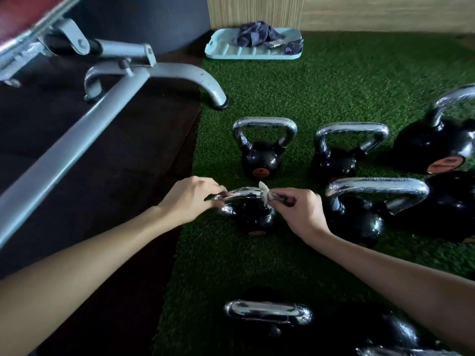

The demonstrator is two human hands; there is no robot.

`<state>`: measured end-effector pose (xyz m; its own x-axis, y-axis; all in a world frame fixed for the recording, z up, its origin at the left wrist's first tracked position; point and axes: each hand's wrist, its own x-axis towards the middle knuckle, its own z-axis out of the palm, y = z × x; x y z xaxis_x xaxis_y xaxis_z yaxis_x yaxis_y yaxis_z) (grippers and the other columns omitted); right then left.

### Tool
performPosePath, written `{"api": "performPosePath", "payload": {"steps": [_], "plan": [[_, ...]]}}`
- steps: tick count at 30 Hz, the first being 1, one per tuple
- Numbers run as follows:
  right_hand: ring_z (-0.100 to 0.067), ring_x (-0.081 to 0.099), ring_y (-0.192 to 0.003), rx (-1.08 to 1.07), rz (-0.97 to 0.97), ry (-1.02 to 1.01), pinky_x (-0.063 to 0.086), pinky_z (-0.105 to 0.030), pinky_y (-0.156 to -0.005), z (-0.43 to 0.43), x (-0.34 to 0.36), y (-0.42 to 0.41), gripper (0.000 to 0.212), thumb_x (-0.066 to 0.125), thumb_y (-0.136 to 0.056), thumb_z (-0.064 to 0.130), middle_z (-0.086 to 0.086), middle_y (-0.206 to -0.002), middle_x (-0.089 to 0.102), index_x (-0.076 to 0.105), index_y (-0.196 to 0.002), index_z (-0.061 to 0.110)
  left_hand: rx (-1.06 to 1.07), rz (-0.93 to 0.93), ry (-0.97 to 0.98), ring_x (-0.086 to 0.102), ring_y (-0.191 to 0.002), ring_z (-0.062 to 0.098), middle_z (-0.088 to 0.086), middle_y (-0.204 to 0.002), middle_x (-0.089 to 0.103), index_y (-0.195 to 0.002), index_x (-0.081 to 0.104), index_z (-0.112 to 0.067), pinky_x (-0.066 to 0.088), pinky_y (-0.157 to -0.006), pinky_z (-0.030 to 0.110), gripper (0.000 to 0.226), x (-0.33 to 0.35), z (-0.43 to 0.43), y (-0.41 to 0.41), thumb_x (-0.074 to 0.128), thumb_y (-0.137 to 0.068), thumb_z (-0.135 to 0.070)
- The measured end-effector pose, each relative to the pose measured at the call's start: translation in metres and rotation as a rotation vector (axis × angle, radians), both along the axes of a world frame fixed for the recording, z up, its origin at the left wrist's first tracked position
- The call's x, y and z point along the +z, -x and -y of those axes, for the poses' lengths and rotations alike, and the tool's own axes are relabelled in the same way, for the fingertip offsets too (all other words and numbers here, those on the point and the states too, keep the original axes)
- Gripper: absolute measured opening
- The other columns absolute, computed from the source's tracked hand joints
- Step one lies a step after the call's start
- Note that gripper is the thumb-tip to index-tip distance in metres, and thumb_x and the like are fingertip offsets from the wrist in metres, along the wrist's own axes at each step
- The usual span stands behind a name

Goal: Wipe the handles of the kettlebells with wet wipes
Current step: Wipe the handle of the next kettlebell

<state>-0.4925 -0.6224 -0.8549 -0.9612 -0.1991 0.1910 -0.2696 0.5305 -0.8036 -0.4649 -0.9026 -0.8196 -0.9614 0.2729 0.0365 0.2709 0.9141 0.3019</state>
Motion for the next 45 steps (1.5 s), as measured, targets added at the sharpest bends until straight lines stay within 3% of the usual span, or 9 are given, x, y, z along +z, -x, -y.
{"api": "performPosePath", "payload": {"steps": [15,20,26,29,33,36,39,42,45], "plan": [[0.013,0.056,-0.07,-0.022,-0.041,0.08,0.04,-0.005,-0.059,-0.008,0.045,0.011,0.019,0.085,-0.081,0.019,0.016,-0.087,0.069,0.081,-0.099,0.026,0.02,-0.057,0.007,0.07,-0.104,0.008,-0.016,-0.119,0.072,-0.117,0.074,-0.033,0.059,-0.077,0.036,0.033,0.006,-0.027,0.023,0.071,-0.089,-0.05],[0.01,0.053,-0.058,-0.055,-0.011,0.083,0.036,-0.008,-0.052,-0.016,0.052,0.017,0.017,0.086,-0.079,0.019,0.028,-0.057,0.059,0.081,-0.094,0.023,0.155,0.282,-0.228,0.054,-0.049,-0.008,-0.024,-0.088,0.07,-0.109,0.077,-0.041,0.039,-0.048,0.011,0.033,0.027,-0.045,0.045,0.075,-0.082,-0.06],[0.004,0.054,-0.052,-0.092,-0.025,0.077,0.035,-0.01,-0.051,-0.008,0.057,0.023,0.016,0.089,-0.074,0.021,0.019,-0.071,0.07,0.076,-0.08,0.026,0.167,0.434,-0.607,0.048,-0.054,-0.005,-0.023,-0.064,0.066,-0.107,0.077,-0.039,0.037,-0.057,0.008,0.026,0.035,-0.068,0.052,0.069,-0.088,-0.056],[0.012,0.055,-0.054,-0.079,-0.042,0.083,0.036,-0.007,-0.052,-0.004,0.064,0.023,0.012,0.086,-0.075,0.012,0.03,-0.054,0.059,0.078,-0.077,0.021,0.132,0.41,-0.757,0.051,-0.056,-0.01,-0.023,-0.062,0.066,-0.102,0.079,-0.026,0.036,-0.057,0.007,0.02,0.034,-0.082,0.051,0.076,-0.087,-0.04],[0.014,0.053,-0.05,0.007,0.004,0.081,0.036,-0.006,-0.051,-0.005,0.076,0.026,0.013,0.086,-0.078,0.016,0.034,-0.042,0.048,0.082,-0.089,0.021,0.186,0.359,-0.838,0.049,-0.055,-0.002,-0.017,-0.065,0.068,-0.103,0.081,-0.026,0.036,-0.055,0.012,0.038,0.032,-0.075,0.052,0.078,-0.074,-0.051],[0.014,0.061,-0.067,0.07,0.004,-0.078,0.045,-0.005,-0.067,-0.005,0.076,0.033,0.036,0.088,-0.075,0.023,0.026,-0.08,0.073,0.079,-0.11,0.028,0.186,0.28,-0.763,0.053,-0.061,-0.001,-0.013,-0.08,0.075,-0.105,0.081,-0.034,0.042,-0.063,0.019,0.043,0.036,-0.06,0.053,0.077,-0.071,-0.061],[-0.013,0.068,-0.108,0.204,0.092,-0.457,0.053,-0.027,-0.094,-0.006,0.072,0.043,0.062,0.089,-0.071,0.039,0.002,-0.12,0.074,0.069,-0.129,0.029,0.124,0.195,-0.487,0.07,-0.101,-0.001,-0.025,-0.104,0.075,-0.103,0.078,-0.047,0.056,-0.095,0.036,0.043,0.045,-0.042,0.055,0.076,-0.068,-0.072],[-0.021,0.068,-0.11,0.282,0.107,-0.631,0.056,-0.033,-0.09,-0.002,0.076,0.05,0.056,0.087,-0.075,0.039,0.001,-0.124,0.072,0.07,-0.127,0.028,0.067,0.199,-0.299,0.066,-0.077,-0.002,-0.028,-0.099,0.074,-0.101,0.076,-0.055,0.056,-0.066,0.035,0.033,0.051,-0.042,0.049,0.081,-0.071,-0.066],[-0.025,0.069,-0.107,0.277,0.044,-0.704,0.055,-0.032,-0.084,-0.001,0.08,0.052,0.043,0.084,-0.08,0.034,0.001,-0.12,0.072,0.073,-0.121,0.032,-0.008,0.105,-0.263,0.056,-0.06,-0.016,-0.021,-0.084,0.075,-0.102,0.08,-0.037,0.038,-0.056,0.01,0.026,0.047,-0.064,0.04,0.086,-0.078,-0.042]]}}
